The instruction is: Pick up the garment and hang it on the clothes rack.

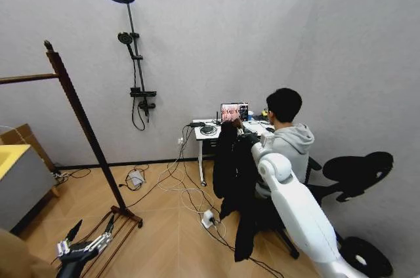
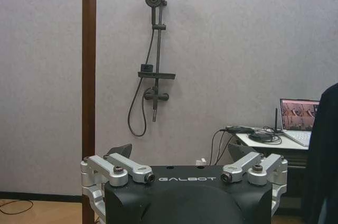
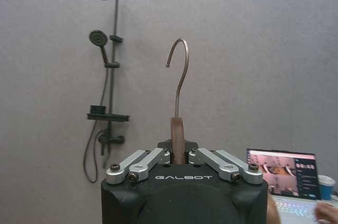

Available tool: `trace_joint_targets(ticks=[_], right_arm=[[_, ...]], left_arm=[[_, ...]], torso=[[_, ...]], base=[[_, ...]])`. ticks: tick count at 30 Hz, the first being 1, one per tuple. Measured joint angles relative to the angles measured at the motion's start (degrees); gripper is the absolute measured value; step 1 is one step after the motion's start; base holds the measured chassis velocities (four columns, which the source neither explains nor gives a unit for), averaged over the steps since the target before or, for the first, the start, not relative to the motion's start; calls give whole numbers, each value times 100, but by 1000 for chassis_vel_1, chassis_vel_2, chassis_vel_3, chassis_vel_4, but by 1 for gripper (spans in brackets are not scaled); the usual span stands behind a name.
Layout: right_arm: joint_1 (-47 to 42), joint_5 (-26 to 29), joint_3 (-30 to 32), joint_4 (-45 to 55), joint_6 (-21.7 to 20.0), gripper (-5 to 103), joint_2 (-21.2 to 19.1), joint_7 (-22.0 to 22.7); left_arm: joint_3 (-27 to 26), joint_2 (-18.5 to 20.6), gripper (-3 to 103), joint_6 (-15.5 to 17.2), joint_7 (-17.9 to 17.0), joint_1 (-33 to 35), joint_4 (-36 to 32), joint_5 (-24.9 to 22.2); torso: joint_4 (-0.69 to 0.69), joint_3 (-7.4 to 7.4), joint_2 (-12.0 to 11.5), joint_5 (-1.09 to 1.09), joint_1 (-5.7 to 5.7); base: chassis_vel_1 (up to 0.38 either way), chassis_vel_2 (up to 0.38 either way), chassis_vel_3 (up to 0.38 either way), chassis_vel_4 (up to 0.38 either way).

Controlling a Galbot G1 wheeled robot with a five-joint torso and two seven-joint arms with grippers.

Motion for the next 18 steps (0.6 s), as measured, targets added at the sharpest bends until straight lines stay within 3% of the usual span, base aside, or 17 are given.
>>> trace_joint_targets(ticks=[18], right_arm=[[-320, 184, -170, 362, 204, 10, 213, -426]], left_arm=[[0, 0, 100, 0, 0, 0, 0, 0]], torso=[[0, 1, 0, 1, 1]], base=[[19, 17, 21, 24]])
